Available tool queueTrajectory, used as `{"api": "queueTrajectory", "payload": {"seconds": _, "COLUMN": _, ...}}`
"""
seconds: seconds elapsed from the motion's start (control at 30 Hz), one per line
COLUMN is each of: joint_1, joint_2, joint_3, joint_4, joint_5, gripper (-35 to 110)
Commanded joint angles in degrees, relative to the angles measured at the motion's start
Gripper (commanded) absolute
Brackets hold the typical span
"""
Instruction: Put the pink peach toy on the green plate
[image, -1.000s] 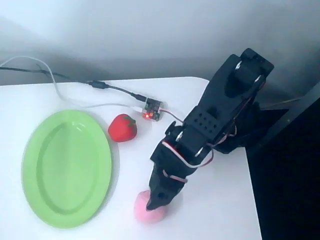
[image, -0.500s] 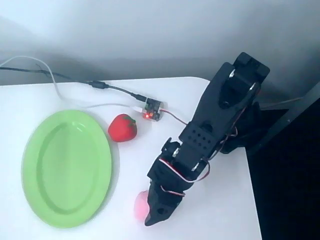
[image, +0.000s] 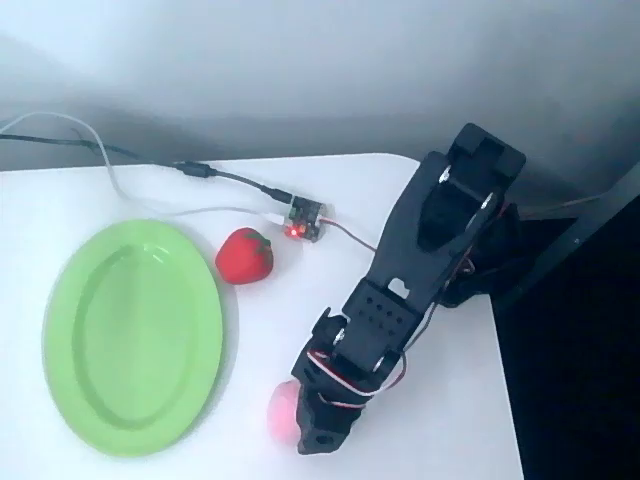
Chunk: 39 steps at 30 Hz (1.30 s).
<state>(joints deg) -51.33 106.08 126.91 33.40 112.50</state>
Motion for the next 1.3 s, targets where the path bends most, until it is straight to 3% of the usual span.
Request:
{"api": "queueTrajectory", "payload": {"seconds": 0.0, "joint_1": -0.5, "joint_2": -0.4, "joint_3": -1.2, "joint_4": 0.0, "joint_5": 1.5, "gripper": 21}}
{"api": "queueTrajectory", "payload": {"seconds": 0.1, "joint_1": -0.5, "joint_2": -1.8, "joint_3": -1.4, "joint_4": 0.7, "joint_5": 1.2, "gripper": 0}}
{"api": "queueTrajectory", "payload": {"seconds": 0.37, "joint_1": 0.1, "joint_2": -1.7, "joint_3": -2.2, "joint_4": 1.1, "joint_5": 1.2, "gripper": 0}}
{"api": "queueTrajectory", "payload": {"seconds": 0.53, "joint_1": 2.4, "joint_2": 12.2, "joint_3": 3.6, "joint_4": 4.2, "joint_5": -0.1, "gripper": 0}}
{"api": "queueTrajectory", "payload": {"seconds": 0.77, "joint_1": 22.1, "joint_2": 27.7, "joint_3": -2.5, "joint_4": 7.6, "joint_5": -16.4, "gripper": 0}}
{"api": "queueTrajectory", "payload": {"seconds": 1.07, "joint_1": 36.7, "joint_2": 4.0, "joint_3": -19.4, "joint_4": 7.6, "joint_5": -24.7, "gripper": 0}}
{"api": "queueTrajectory", "payload": {"seconds": 1.27, "joint_1": 40.5, "joint_2": -10.5, "joint_3": -29.1, "joint_4": 7.6, "joint_5": -29.2, "gripper": 0}}
